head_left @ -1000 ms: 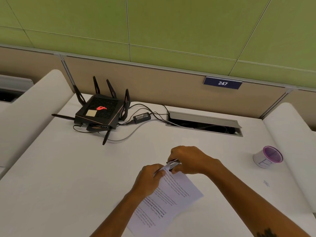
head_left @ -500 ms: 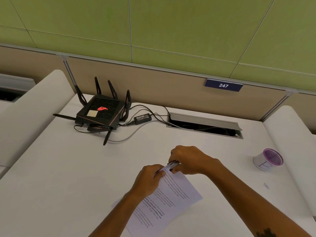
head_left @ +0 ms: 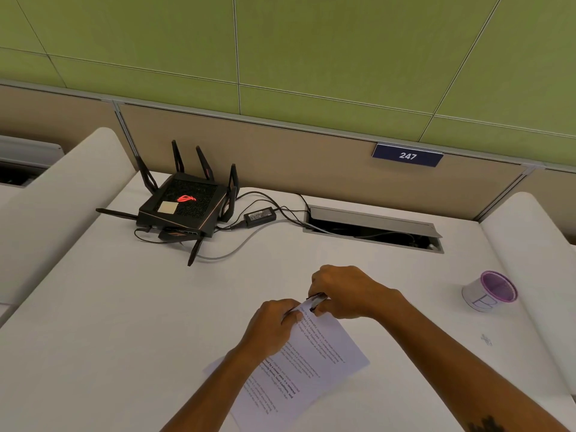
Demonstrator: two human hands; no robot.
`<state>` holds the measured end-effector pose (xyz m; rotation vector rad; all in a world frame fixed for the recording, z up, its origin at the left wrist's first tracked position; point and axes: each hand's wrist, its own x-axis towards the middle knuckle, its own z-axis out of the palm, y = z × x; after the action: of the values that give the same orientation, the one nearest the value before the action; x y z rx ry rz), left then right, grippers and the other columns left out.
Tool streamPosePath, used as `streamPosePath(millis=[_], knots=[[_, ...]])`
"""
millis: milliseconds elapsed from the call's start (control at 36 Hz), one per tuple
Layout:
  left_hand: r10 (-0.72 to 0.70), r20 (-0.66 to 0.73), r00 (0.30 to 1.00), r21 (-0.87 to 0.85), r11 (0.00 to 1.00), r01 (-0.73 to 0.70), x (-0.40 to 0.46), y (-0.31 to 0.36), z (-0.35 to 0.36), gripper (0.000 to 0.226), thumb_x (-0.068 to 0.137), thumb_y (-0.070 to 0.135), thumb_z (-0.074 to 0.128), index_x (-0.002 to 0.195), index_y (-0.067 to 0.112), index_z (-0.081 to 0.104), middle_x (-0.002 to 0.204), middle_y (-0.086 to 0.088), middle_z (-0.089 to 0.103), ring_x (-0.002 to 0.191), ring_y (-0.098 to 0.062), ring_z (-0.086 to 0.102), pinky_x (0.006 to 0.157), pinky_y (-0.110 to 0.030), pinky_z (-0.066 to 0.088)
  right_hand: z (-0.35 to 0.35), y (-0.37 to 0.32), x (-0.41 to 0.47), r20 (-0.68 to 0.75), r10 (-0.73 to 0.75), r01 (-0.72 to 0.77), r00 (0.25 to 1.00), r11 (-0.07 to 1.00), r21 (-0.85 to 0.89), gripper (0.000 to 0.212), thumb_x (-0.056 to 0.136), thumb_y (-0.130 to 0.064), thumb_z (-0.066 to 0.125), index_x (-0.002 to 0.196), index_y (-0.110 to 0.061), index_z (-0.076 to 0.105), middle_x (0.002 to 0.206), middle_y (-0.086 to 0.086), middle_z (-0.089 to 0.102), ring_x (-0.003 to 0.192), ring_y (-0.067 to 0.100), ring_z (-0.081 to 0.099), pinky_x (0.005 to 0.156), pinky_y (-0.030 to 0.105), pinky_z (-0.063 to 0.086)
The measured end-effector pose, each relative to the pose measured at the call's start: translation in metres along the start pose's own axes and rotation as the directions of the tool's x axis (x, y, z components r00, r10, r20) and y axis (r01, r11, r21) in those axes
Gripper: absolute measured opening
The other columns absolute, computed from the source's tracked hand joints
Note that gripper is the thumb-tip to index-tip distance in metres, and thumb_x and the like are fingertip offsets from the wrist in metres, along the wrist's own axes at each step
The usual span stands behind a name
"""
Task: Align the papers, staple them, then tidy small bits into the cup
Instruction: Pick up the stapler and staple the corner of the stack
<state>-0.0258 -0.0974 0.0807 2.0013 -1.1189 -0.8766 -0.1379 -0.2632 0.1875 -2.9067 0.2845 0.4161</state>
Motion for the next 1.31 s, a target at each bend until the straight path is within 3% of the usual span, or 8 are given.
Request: streamPosePath(millis=[167,333,472,611,667,889,1000,1306], knots=[[0.001,0.012,1.0,0.008,1.0,-0.001,0.0,0.002,-0.001,0.015,0.109,0.039,0.052,0.106,0.031,0.064,0.105,0.01,0.074,0.085,-0.012,0.075,0.068,-0.013,0.057,0.0,0.0,0.0,0.008,0.006,-0.006,1.0,1.0,0.002,0.026,0.093,-0.037,0.073,0.115,-0.025,0.076,0.103,-0.007,0.072,0.093,0.014,0.062,0.079,0.032,0.059],[-0.016,0.023,1.0,-0.006,1.0,0.016,0.0,0.002,0.0,0.021,0.108,0.042,0.052,0.114,0.028,0.067,0.115,0.004,0.077,0.093,-0.016,0.078,0.08,-0.024,0.065,-0.001,0.0,-0.001,0.021,0.008,-0.008,1.0,1.0,0.009,0.025,0.093,-0.036,0.073,0.115,-0.024,0.076,0.103,-0.007,0.072,0.094,0.015,0.063,0.079,0.031,0.059],[-0.032,0.079,0.996,-0.091,0.995,0.039,0.002,0.007,-0.001,0.05,0.097,0.057,0.063,0.143,0.039,0.054,0.132,0.014,0.067,0.114,-0.015,0.072,0.089,-0.025,0.057,-0.003,-0.001,-0.003,0.013,-0.007,0.007,1.0,1.0,-0.009,0.023,0.093,-0.032,0.073,0.114,-0.025,0.076,0.098,-0.007,0.071,0.09,0.015,0.063,0.074,0.032,0.059],[-0.006,0.118,0.993,-0.116,0.993,0.02,0.006,0.01,0.002,0.068,0.084,0.071,0.07,0.142,0.041,0.053,0.137,0.017,0.066,0.116,-0.015,0.071,0.093,-0.032,0.059,-0.005,-0.004,-0.004,-0.01,-0.028,0.027,1.0,0.999,-0.032,0.025,0.093,-0.03,0.073,0.118,-0.026,0.075,0.099,-0.007,0.072,0.09,0.015,0.063,0.072,0.031,0.059],[-0.01,0.096,0.995,-0.139,0.99,0.023,0.008,0.011,0.004,0.065,0.083,0.073,0.069,0.137,0.039,0.058,0.135,0.015,0.07,0.115,-0.016,0.073,0.096,-0.036,0.061,-0.005,-0.006,-0.004,-0.018,-0.037,0.037,0.999,0.998,-0.042,0.024,0.094,-0.028,0.072,0.118,-0.026,0.075,0.098,-0.006,0.072,0.089,0.015,0.064,0.071,0.032,0.06],[0.025,0.054,0.998,-0.163,0.987,-0.015,0.007,0.017,0.006,0.039,0.094,0.063,0.064,0.124,0.038,0.064,0.123,0.016,0.075,0.105,-0.01,0.072,0.086,-0.018,0.054,-0.005,-0.005,-0.004,-0.024,-0.039,0.037,0.999,0.997,-0.07,0.018,0.091,-0.024,0.071,0.108,-0.025,0.077,0.093,-0.005,0.073,0.085,0.014,0.065,0.07,0.033,0.06],[0.034,0.024,0.999,-0.15,0.988,-0.03,0.003,0.018,0.009,0.042,0.09,0.073,0.056,0.112,0.039,0.063,0.113,0.016,0.076,0.103,-0.014,0.075,0.093,-0.03,0.061,0.0,-0.003,-0.002,-0.035,-0.036,0.033,0.999,0.994,-0.103,0.016,0.088,-0.023,0.072,0.103,-0.027,0.077,0.089,-0.007,0.073,0.081,0.013,0.066,0.069,0.032,0.06],[0.042,0.01,0.999,-0.194,0.98,-0.039,0.001,0.023,0.009,0.025,0.095,0.06,0.066,0.111,0.042,0.062,0.113,0.017,0.076,0.103,-0.012,0.075,0.091,-0.027,0.057,0.0,-0.002,-0.002,-0.034,-0.046,0.043,0.998,0.994,-0.101,0.017,0.089,-0.025,0.072,0.105,-0.028,0.078,0.089,-0.007,0.073,0.081,0.014,0.066,0.068,0.028,0.058]])
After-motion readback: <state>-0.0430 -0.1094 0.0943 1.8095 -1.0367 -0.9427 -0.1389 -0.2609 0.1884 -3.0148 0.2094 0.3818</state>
